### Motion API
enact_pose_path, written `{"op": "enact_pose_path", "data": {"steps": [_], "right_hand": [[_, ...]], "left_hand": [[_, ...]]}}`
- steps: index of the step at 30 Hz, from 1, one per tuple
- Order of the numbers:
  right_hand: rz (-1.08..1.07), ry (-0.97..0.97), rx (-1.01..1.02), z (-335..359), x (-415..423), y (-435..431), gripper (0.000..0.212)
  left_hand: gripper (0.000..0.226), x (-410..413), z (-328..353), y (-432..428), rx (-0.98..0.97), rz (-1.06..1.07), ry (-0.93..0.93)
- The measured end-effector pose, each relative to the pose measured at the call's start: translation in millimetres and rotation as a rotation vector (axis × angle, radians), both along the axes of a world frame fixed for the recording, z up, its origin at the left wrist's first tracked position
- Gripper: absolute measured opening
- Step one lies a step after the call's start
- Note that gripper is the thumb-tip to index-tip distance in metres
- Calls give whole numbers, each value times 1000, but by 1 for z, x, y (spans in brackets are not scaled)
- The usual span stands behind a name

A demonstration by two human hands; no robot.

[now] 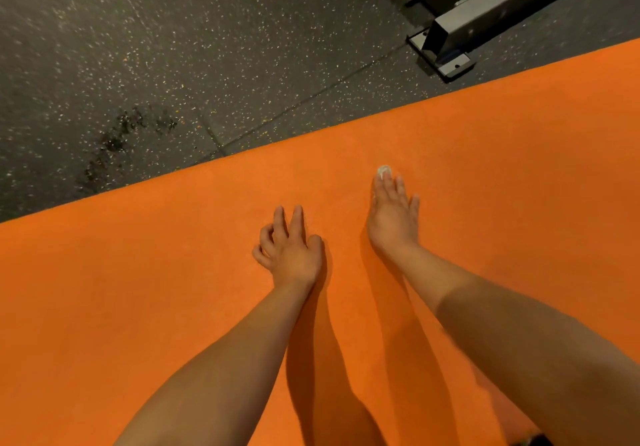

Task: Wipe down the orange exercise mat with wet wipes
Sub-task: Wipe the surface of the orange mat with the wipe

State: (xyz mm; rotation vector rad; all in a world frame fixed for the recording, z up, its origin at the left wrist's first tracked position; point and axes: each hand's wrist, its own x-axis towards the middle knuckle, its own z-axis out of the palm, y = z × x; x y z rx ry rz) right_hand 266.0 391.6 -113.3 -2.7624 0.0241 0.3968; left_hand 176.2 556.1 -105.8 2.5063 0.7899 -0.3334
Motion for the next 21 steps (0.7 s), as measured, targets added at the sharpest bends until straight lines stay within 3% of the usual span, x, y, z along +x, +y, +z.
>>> {"op": "enact_pose_path", "data": {"steps": [2,6,8,10,15,19,21], "right_hand": [[63,46,38,4,-4,18,67],[450,110,118,13,-20,62,66],[533,91,94,11,-15,61,63],[479,47,32,9,-4,44,59],[42,45,-46,6,9,8,57],[309,68,68,10,-8,51,61],[489,72,100,10,-17,61,60]], "left_hand": [[62,0,0,0,1,3,-5],[62,-1,1,1,-18,-6,-1],[62,-2,0,2,-25,-19,-3],[62,-1,0,3,-28,-26,-7],[58,-1,0,2,-4,-29,-2],[49,15,5,4,-10,66,-30],[50,27,5,7,31,-13,-71]]}}
